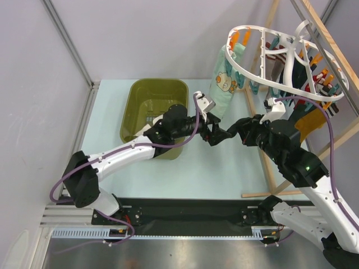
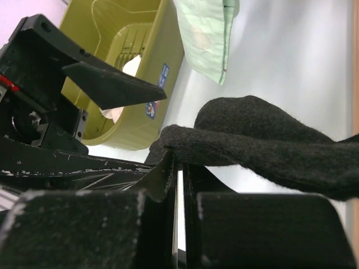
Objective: Remove the socks clipped to the hanger
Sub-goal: Remove the sock from the hanger.
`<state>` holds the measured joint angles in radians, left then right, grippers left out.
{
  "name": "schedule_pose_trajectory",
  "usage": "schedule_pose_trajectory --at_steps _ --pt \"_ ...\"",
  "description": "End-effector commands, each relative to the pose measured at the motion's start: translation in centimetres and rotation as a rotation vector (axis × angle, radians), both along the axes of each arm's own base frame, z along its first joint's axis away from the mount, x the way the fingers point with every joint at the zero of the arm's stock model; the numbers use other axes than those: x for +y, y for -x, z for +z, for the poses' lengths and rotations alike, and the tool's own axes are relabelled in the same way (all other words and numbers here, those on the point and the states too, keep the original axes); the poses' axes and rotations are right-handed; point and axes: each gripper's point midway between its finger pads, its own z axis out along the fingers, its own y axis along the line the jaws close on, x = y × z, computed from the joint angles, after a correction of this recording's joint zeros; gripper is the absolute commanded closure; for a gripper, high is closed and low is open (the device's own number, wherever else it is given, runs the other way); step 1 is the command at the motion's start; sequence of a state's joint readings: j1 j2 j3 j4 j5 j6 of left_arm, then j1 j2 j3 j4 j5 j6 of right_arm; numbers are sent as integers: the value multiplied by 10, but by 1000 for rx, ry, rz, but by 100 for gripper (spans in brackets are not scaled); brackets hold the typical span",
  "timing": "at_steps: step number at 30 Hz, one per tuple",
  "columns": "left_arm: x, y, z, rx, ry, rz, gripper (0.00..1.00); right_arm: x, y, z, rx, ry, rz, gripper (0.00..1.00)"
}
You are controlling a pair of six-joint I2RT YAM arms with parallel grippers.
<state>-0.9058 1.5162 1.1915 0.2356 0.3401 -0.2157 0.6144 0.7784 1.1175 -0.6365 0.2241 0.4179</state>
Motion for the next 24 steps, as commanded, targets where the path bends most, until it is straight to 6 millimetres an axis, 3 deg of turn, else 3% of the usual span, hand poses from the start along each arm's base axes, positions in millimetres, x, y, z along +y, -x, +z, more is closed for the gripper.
schedule_pose_trajectory --at_steps 1,9,14,18,19,21,22,24 --pt "-11 6 43 -104 101 -66 12 1 7 27 -50 -58 20 100" --pt "-26 18 42 -78 126 -145 13 -1 9 21 -33 -57 13 100" --pt "-34 24 39 -63 127 -176 22 -2 11 23 -37 -76 7 100" --pt "-36 25 41 -45 132 -177 51 -1 10 20 -27 -79 8 99" --pt "-36 23 41 -39 130 -168 70 -1 11 19 -20 -77 4 91" --pt "-35 22 42 -29 132 -155 85 -6 10 17 -5 -69 -21 80" --pt "-35 19 42 -22 125 -141 89 -9 11 23 -6 -77 -37 66" --pt "-35 14 40 -15 116 -113 99 -16 10 17 23 -52 -80 55"
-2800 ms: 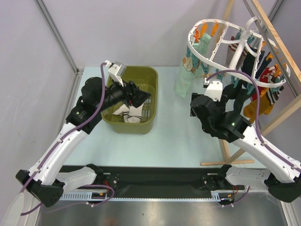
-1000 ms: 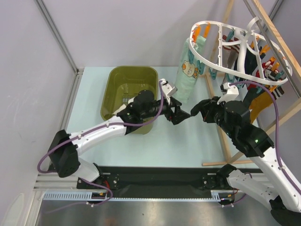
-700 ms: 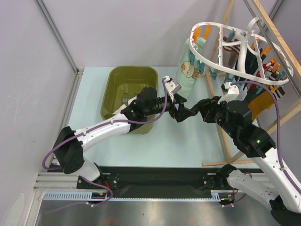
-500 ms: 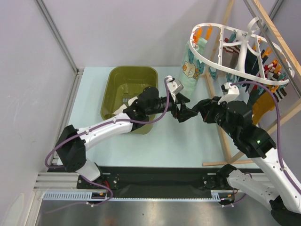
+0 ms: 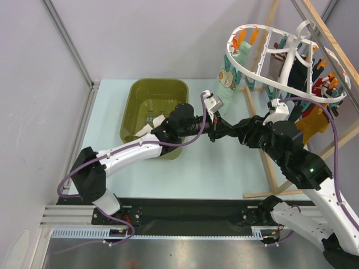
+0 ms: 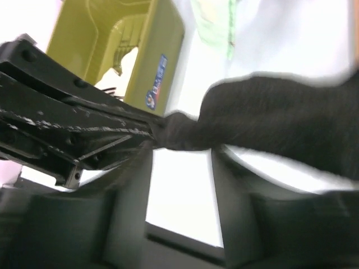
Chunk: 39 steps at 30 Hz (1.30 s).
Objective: Remove the socks clipped to the hanger
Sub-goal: Remove the sock from the hanger.
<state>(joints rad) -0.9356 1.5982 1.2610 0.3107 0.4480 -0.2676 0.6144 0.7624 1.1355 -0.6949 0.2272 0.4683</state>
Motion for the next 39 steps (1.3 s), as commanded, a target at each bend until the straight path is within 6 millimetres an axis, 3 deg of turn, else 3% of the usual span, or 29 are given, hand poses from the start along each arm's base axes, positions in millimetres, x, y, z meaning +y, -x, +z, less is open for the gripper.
schedule_pose_trajectory --at_steps 1,4,13,22,39 --pt "-3 -6 27 -24 48 32 100 -15 2 19 -6 -19 -79 46" --pt "-3 -9 26 -14 45 47 100 -19 3 19 39 0 -110 36" --pt "-3 -21 22 0 14 106 100 -49 8 41 102 32 -288 23" --pt "-2 -20 22 13 22 108 100 -70 -4 82 23 47 -422 23" --pt "6 -17 23 12 10 120 100 -87 -24 102 -55 136 -548 32"
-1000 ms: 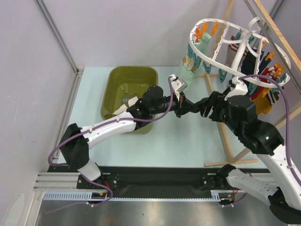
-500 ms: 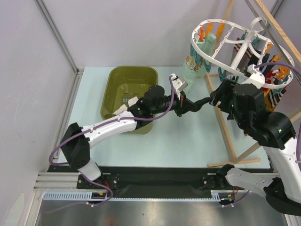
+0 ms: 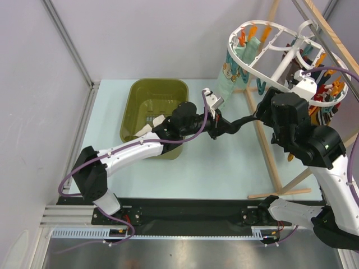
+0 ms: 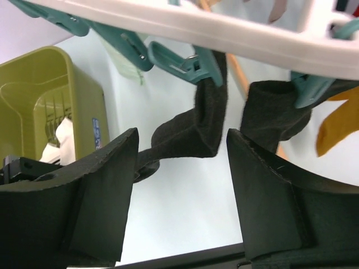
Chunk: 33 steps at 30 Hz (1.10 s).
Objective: Remove the socks clipped to the hanger
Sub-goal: Remove the sock from the hanger.
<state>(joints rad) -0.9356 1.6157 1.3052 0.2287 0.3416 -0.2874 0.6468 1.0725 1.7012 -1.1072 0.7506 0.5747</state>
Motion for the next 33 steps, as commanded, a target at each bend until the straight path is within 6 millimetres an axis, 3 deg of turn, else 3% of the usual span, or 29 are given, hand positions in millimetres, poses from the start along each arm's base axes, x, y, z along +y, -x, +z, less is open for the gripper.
schedule_pose_trajectory --at_steps 1,8,16,33 --pt "5 2 28 -37 48 15 100 -16 2 23 -80 7 -65 32" --pt "7 3 30 -42 49 16 100 -20 -4 32 -126 7 -101 36" --pt "10 6 36 -48 63 10 100 -8 -14 41 -169 9 -50 44" --pt "19 21 38 -31 83 -21 100 -4 -25 43 -211 160 8 38"
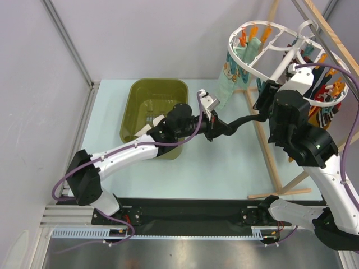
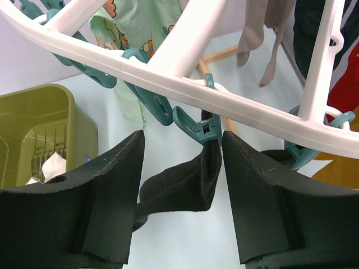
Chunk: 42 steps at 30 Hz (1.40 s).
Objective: Remove the socks clipped to the hanger
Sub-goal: Remove the sock from the hanger.
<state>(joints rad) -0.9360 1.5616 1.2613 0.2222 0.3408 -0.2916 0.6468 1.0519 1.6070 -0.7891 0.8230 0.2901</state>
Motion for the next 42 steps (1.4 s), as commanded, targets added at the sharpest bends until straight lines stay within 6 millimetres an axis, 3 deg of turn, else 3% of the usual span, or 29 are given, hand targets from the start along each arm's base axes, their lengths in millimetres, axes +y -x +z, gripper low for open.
schedule_pose_trajectory --at_steps 1,15,28,32,37,42 --pt "9 14 35 -35 80 -22 100 0 0 12 -48 16 19 37" --pt "10 29 33 28 71 -95 100 2 -3 8 -44 34 42 35" --pt "18 36 33 68 84 -164 100 3 -10 6 -52 33 53 43" --pt "20 40 36 93 100 -195 100 3 -9 3 -40 24 66 33" --pt "20 45 38 111 112 -243 100 0 -7 5 -45 22 75 28" --pt "22 47 39 118 111 -253 100 -1 -8 6 -49 28 76 39"
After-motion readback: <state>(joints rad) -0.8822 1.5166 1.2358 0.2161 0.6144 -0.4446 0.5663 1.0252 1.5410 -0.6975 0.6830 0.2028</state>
